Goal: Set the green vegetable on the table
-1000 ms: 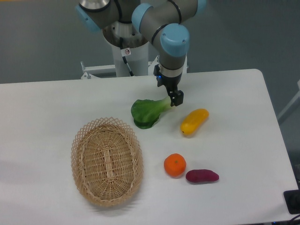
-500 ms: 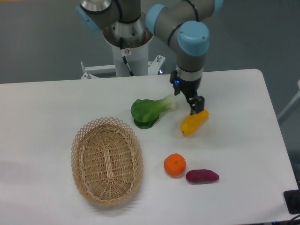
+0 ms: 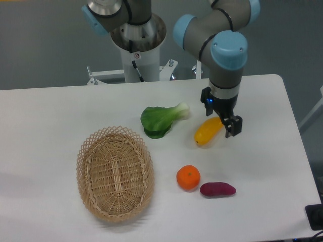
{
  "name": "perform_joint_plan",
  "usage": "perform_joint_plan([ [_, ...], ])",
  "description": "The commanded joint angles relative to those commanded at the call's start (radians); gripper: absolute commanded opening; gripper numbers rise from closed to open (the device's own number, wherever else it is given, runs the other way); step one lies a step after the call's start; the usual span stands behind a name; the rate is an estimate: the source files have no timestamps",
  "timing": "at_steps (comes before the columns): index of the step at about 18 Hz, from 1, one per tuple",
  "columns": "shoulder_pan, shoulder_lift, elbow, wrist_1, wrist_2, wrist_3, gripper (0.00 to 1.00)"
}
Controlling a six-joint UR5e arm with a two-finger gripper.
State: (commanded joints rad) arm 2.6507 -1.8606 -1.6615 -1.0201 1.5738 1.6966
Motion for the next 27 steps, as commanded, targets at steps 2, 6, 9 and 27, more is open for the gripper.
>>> perform_joint_plan([
  [2, 0.0, -0.028, 0.048, -0.006, 0.0, -0.034, 1.0],
  [6, 0.006, -0.081, 0.127, -0.026, -0.002, -0.087, 1.0],
  [9, 0.015, -0.121, 0.186, -0.072, -0.006, -0.09, 1.0],
  [27, 0.02, -0.224, 0.286, -0.106, -0.018, -0.107, 1.0],
])
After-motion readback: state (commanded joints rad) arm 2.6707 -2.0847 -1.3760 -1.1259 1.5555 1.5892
